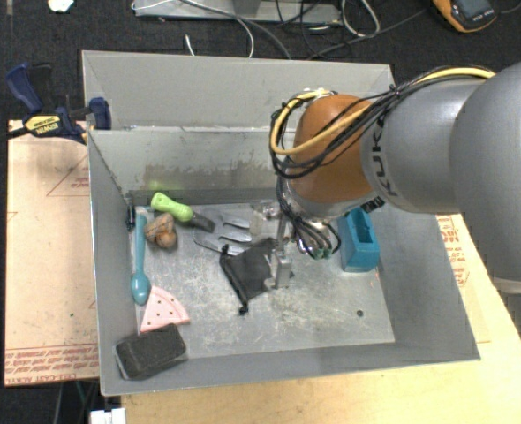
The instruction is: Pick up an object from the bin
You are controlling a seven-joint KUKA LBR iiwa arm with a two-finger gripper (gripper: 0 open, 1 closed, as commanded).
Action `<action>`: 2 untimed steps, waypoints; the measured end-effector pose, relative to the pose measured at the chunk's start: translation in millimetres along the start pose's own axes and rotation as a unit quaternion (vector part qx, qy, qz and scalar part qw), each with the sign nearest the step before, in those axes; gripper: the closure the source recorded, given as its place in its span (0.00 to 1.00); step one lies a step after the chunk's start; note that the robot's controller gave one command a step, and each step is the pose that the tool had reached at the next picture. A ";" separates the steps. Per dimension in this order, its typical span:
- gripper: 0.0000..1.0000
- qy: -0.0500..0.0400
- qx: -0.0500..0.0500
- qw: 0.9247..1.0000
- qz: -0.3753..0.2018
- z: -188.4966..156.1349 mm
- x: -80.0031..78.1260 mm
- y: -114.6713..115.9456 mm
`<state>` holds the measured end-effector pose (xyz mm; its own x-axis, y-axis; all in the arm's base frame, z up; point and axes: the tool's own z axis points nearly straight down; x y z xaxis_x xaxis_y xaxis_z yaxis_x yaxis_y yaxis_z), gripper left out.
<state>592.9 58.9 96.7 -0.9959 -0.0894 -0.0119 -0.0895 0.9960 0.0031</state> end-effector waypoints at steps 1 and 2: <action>1.00 0.000 0.000 0.995 0.100 25.6 -2.8 2.0; 1.00 0.000 0.000 0.995 0.100 25.6 -2.9 2.0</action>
Offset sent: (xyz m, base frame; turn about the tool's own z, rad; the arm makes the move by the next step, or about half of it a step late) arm 0.0000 0.0000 0.0000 0.0000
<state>595.8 61.2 71.1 -0.9938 0.1102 -0.0115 0.1101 0.9939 0.0047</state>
